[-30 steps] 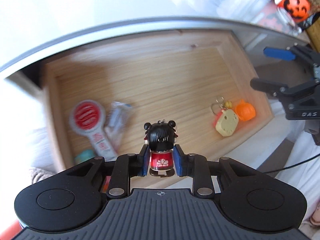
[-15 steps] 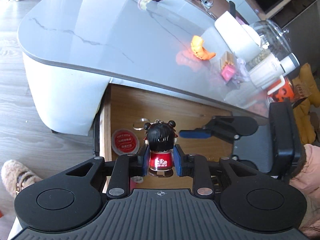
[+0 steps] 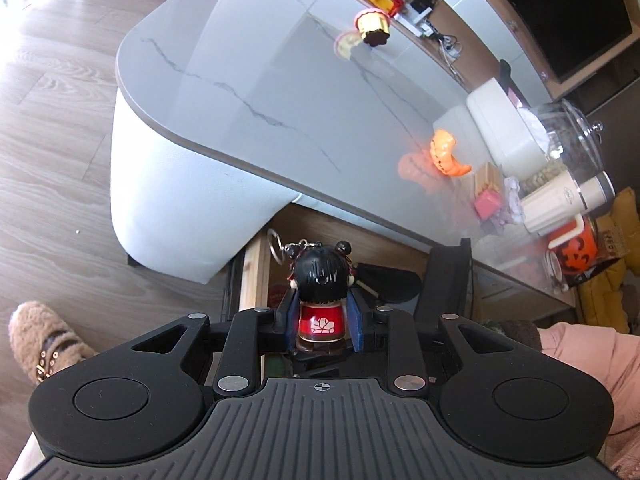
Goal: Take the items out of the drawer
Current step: 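Lift the figurine out with the left gripper while the right grasps the red round label, then set the figurine on the countertop with the left gripper while the right carries the label up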
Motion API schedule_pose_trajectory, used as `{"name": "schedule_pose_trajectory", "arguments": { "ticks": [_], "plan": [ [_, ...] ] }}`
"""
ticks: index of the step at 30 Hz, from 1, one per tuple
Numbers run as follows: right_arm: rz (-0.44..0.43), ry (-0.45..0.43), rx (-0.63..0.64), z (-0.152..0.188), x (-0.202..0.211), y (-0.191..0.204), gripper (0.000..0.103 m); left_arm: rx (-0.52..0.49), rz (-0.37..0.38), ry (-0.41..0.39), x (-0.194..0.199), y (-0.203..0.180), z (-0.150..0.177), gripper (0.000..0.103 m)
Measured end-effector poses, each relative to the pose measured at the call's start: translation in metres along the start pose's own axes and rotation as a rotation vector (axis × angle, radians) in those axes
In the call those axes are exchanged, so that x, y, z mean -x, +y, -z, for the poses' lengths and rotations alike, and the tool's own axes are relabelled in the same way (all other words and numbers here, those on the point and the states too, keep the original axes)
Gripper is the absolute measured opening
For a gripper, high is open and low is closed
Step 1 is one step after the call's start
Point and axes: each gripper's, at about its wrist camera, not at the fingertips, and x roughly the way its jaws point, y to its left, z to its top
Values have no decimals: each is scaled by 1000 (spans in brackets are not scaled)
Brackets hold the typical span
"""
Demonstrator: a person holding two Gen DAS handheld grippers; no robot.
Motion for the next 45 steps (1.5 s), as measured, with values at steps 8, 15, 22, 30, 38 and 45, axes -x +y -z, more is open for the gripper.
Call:
{"name": "schedule_pose_trajectory", "arguments": {
  "ticks": [8, 15, 22, 30, 38, 45],
  "plan": [
    [-2, 43, -7, 7, 37, -5, 61, -58, -1, 28, -5, -11, 4, 29],
    [96, -52, -101, 55, 150, -5, 61, -226, 15, 115, -20, -50, 21, 29],
    [231, -225, -313, 122, 228, -23, 61, -289, 86, -45, -23, -128, -11, 29],
    [276, -302, -453, 165, 238, -52, 61, -211, -71, -105, -96, -134, -82, 29],
    [313, -377, -511, 158, 257, -71, 61, -265, -61, -248, -52, -129, -62, 25],
    [395, -443, -583, 120, 265, -125, 61, -520, -66, 6, -41, -120, -5, 25]
  ]
}}
